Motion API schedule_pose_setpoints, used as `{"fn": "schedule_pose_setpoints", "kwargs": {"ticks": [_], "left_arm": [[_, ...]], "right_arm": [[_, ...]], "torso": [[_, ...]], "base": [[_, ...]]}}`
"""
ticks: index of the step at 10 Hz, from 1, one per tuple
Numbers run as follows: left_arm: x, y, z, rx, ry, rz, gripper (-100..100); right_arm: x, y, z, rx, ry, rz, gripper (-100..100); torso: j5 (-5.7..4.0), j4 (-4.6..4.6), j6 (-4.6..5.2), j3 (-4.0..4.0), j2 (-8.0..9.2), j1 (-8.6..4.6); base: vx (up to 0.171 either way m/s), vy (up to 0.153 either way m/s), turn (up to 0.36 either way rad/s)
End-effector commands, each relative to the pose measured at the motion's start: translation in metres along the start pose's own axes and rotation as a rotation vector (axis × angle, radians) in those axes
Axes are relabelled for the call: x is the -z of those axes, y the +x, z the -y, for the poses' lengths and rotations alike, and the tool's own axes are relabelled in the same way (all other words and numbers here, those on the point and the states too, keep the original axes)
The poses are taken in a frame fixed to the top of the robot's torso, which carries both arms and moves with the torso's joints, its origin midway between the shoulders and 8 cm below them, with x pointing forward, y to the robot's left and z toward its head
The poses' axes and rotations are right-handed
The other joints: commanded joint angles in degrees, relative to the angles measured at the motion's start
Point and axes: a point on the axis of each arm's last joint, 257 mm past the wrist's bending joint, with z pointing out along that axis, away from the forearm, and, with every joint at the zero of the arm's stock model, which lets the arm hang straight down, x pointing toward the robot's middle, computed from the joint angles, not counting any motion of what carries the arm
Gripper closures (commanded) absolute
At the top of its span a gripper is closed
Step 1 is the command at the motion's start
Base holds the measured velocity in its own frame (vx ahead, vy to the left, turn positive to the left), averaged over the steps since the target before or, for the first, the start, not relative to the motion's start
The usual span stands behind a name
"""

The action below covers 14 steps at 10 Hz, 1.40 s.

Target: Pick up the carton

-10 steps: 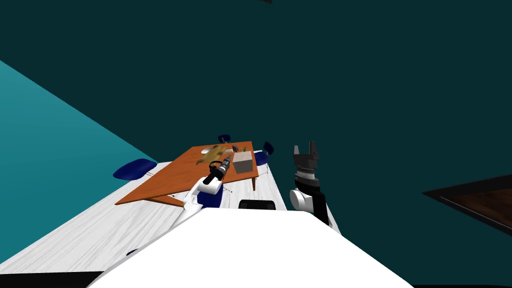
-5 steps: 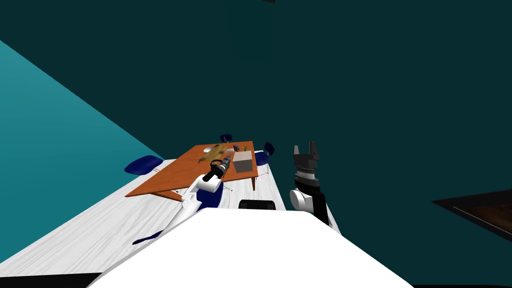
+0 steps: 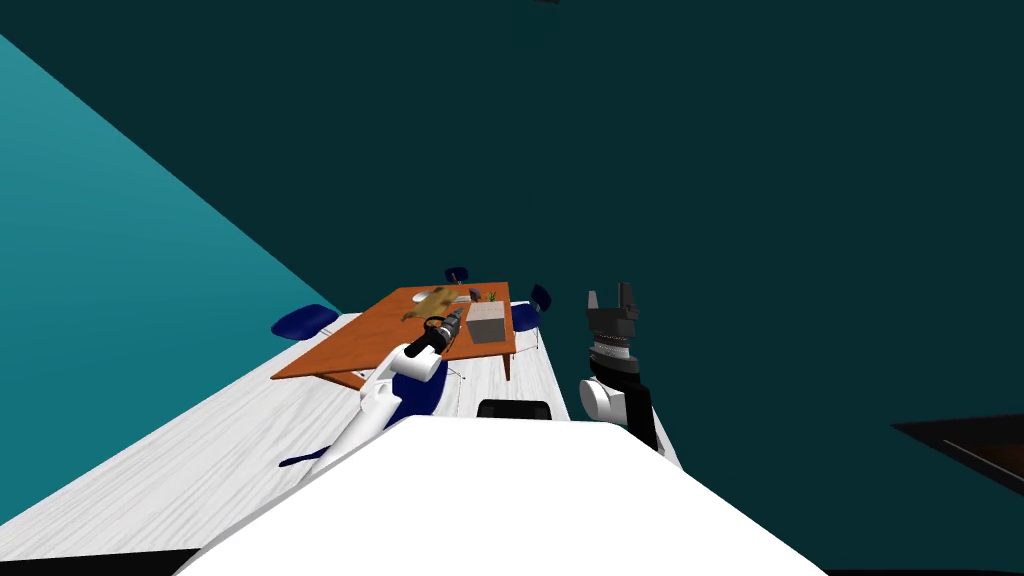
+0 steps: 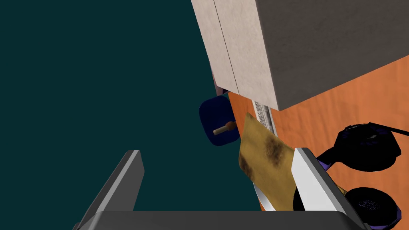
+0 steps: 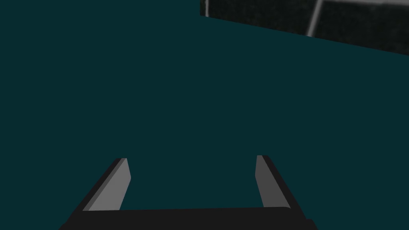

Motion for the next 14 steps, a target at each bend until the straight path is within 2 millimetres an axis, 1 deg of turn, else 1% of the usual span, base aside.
{"fn": "schedule_pose_setpoints", "kwargs": {"ticks": [1,2,7,9,10,12,13,14], "left_arm": [[0.001,0.000,-0.002,0.006,-0.019,-0.002,-100],[0.003,0.002,0.001,0.015,-0.035,-0.010,-100],[0.008,0.007,0.000,0.036,-0.084,-0.023,-100],[0.014,0.014,0.002,0.061,-0.114,-0.041,-100],[0.014,0.013,-0.002,0.061,-0.129,-0.038,-100],[0.020,0.021,-0.003,0.087,-0.162,-0.059,-100],[0.021,0.021,-0.006,0.087,-0.175,-0.056,-100],[0.024,0.025,-0.008,0.100,-0.199,-0.065,-100]], "right_arm": [[0.000,0.000,0.000,0.000,0.000,0.000,0],[0.000,0.000,0.000,0.000,0.000,0.000,0],[0.000,0.000,0.000,0.000,0.000,0.000,0],[0.000,0.000,0.000,0.000,0.000,0.000,0],[0.000,0.000,0.000,0.000,0.000,0.000,0],[0.000,0.000,0.000,0.000,0.000,0.000,0],[0.000,0.000,0.000,0.000,0.000,0.000,0],[0.000,0.000,0.000,0.000,0.000,0.000,0]], "torso": [[0.00,0.00,0.00,0.00,0.00,0.00],[0.00,0.00,0.02,-0.01,-0.01,0.00],[0.00,-0.01,0.01,-0.03,-0.06,0.02],[0.00,-0.02,0.01,-0.04,-0.07,0.00],[-0.02,-0.02,0.01,-0.06,-0.10,-0.10],[0.00,-0.03,0.02,-0.08,-0.14,0.01],[-0.01,-0.04,0.01,-0.10,-0.18,-0.04],[-0.01,-0.04,0.03,-0.10,-0.16,-0.01]], "base": [[0.004,-0.048,0.046],[0.011,-0.050,0.073],[0.011,-0.044,0.068],[0.021,-0.066,0.110],[0.021,-0.060,0.043],[0.041,-0.053,0.090],[0.036,-0.053,0.043],[0.039,-0.046,0.069]]}}
